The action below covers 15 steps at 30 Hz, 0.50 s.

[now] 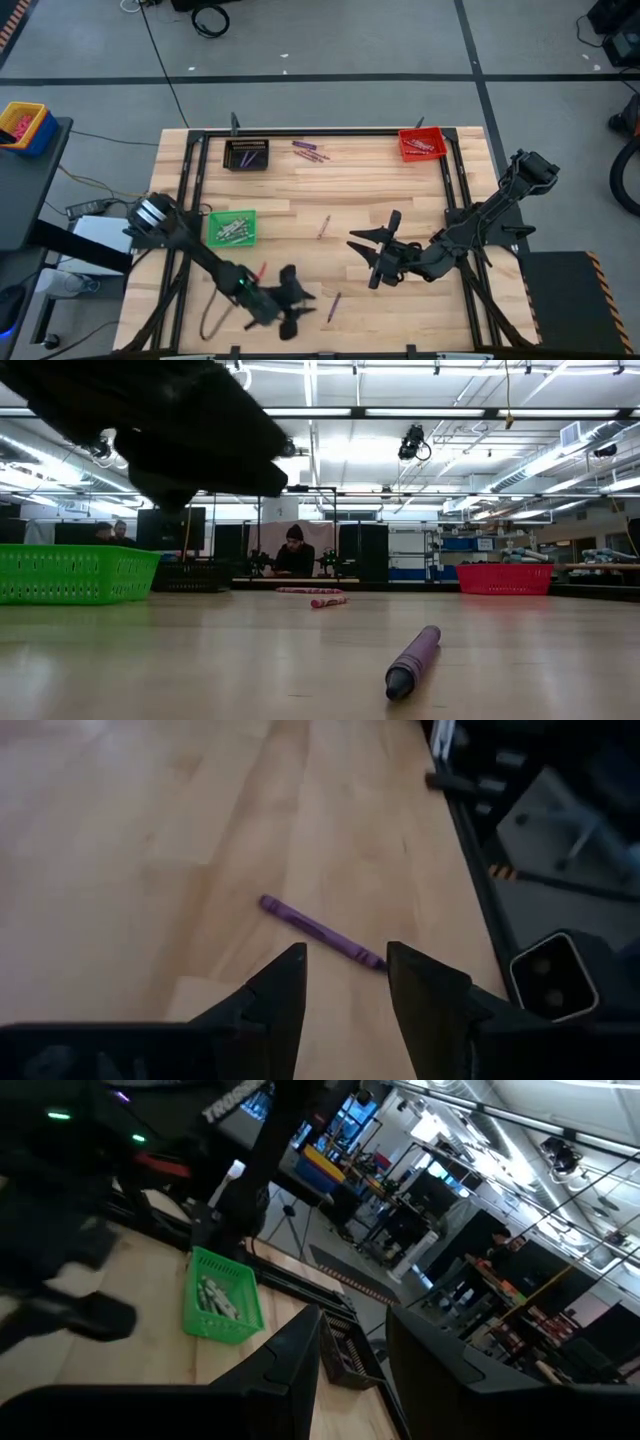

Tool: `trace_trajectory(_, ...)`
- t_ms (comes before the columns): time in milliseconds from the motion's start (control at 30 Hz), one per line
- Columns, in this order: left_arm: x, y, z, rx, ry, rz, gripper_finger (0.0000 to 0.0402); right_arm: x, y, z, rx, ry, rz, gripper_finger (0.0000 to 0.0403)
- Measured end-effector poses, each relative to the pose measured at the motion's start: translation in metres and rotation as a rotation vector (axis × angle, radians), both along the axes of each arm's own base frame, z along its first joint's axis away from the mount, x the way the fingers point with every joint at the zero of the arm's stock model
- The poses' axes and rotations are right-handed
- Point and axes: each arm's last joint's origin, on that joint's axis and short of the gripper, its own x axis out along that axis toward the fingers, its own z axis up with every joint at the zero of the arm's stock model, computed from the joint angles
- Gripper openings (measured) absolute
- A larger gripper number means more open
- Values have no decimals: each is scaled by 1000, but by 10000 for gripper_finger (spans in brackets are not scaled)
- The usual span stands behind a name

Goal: Sort crayons
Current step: Put the violet crayon into the black bin

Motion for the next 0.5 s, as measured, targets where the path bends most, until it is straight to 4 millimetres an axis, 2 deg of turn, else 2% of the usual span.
trace_trajectory(133,21,-18,3,13,32,7,153,0,0,0,0,0,0,123)
trace_trajectory(267,34,-28,3,-86,48,65,154,0,0,0,0,0,0,123)
trace_trajectory(500,42,-20,-9,-150,93,129,192,0,0,0,0,0,0,123)
